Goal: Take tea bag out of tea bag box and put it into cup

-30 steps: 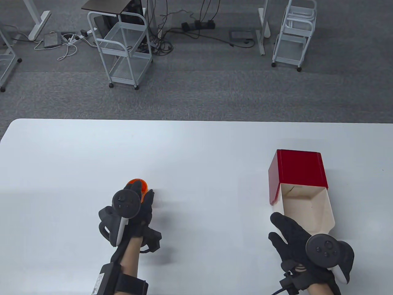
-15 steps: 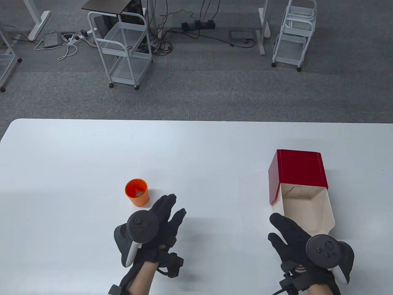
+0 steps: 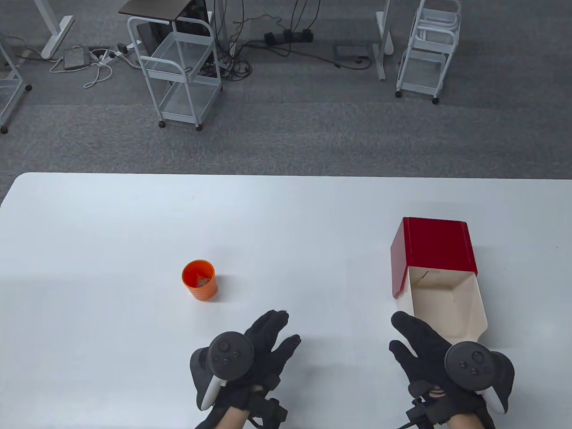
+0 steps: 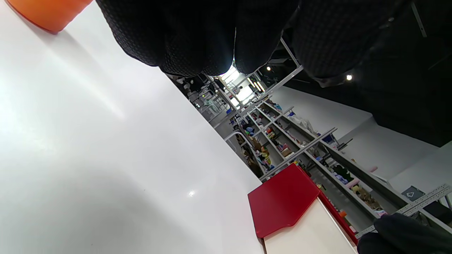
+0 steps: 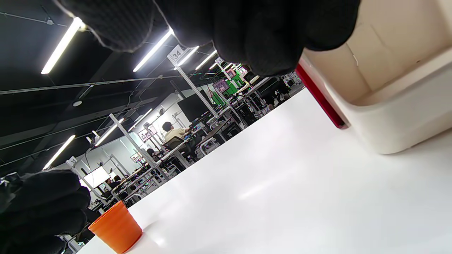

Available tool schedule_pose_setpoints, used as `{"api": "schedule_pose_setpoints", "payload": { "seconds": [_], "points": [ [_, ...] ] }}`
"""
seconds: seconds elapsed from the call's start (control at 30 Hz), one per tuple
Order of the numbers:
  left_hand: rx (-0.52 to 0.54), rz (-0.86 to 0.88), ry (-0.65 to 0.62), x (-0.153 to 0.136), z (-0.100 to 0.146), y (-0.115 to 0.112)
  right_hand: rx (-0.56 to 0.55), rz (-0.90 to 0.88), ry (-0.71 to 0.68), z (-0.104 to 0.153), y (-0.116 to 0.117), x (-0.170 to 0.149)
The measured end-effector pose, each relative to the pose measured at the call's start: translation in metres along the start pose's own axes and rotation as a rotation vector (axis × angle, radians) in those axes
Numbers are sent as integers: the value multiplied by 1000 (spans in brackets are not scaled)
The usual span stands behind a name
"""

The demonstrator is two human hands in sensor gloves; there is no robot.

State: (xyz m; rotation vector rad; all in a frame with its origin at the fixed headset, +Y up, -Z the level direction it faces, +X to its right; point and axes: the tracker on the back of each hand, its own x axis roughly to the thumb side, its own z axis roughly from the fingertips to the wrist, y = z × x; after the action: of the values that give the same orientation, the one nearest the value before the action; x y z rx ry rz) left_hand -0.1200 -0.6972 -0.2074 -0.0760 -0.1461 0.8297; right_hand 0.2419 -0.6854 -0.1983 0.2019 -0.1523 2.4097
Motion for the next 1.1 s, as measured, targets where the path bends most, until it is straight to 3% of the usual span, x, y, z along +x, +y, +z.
{"api": "schedule_pose_setpoints", "payload": {
  "seconds": [0.37,0.77,1.1],
  "points": [
    [9,17,-1,-10,2,1,-19,54,-41,1,-5,6],
    [35,35,18,-16,1,8,20,508,-88,-6,-42,10],
    [35,31,32,-17,1,10,234,767,-29,-8,-7,-26]
  ]
}}
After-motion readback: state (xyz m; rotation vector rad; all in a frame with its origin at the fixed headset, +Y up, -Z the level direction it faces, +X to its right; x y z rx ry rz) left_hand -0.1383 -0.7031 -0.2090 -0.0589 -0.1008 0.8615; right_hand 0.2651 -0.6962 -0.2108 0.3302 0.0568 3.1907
